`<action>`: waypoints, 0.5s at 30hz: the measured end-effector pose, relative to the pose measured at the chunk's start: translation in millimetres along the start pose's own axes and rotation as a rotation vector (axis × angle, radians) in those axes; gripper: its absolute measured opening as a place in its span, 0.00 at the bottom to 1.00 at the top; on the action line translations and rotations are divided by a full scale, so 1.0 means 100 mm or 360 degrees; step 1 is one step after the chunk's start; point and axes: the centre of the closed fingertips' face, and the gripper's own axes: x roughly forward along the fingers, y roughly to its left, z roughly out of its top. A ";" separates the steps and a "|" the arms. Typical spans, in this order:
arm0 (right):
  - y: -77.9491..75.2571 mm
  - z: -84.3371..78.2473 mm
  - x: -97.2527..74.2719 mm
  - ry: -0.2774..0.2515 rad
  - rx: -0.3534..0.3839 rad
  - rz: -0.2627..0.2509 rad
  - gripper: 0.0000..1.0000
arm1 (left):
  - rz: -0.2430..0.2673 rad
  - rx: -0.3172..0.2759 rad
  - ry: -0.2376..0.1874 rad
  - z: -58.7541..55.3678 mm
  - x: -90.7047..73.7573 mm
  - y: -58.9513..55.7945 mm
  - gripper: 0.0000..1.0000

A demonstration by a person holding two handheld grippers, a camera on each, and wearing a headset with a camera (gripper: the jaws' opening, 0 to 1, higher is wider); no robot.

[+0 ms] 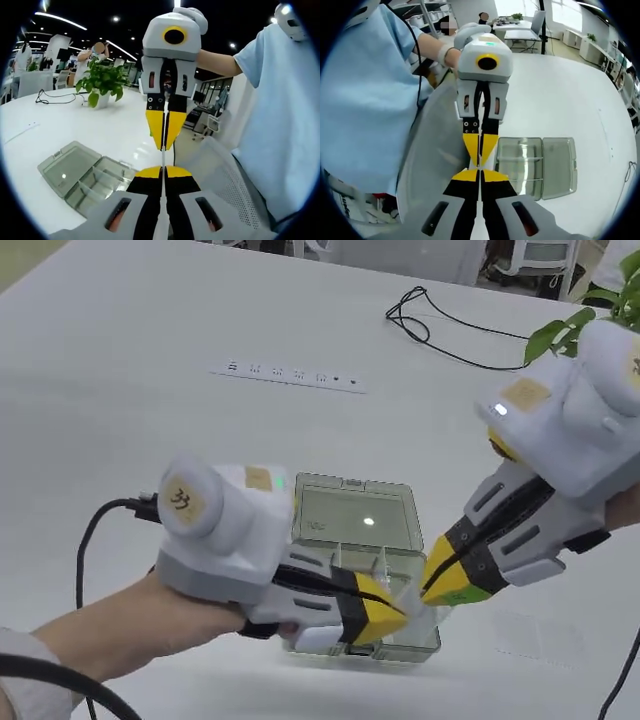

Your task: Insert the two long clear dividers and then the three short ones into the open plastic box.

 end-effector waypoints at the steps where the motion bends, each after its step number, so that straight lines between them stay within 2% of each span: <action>1: 0.00 0.00 0.01 0.0003 -0.0001 -0.0003 0.02 | 0.0007 0.0001 -0.0001 0.00 -0.01 0.01 0.00; 8: -0.04 0.05 0.04 0.0010 0.0001 0.0001 0.02 | 0.0077 -0.0014 0.0008 -0.03 -0.07 0.08 0.01; 12: -0.14 0.08 0.03 0.0013 0.0028 -0.0027 0.02 | 0.0167 -0.0039 0.0012 -0.07 -0.13 0.19 0.16; 13: -0.19 0.08 0.03 0.0031 0.0067 -0.0064 0.02 | 0.0213 -0.0026 0.0017 -0.09 -0.17 0.24 0.21; 15: -0.25 0.09 0.03 0.0035 0.0090 -0.0082 0.02 | 0.0274 -0.0055 0.0029 -0.14 -0.23 0.31 0.28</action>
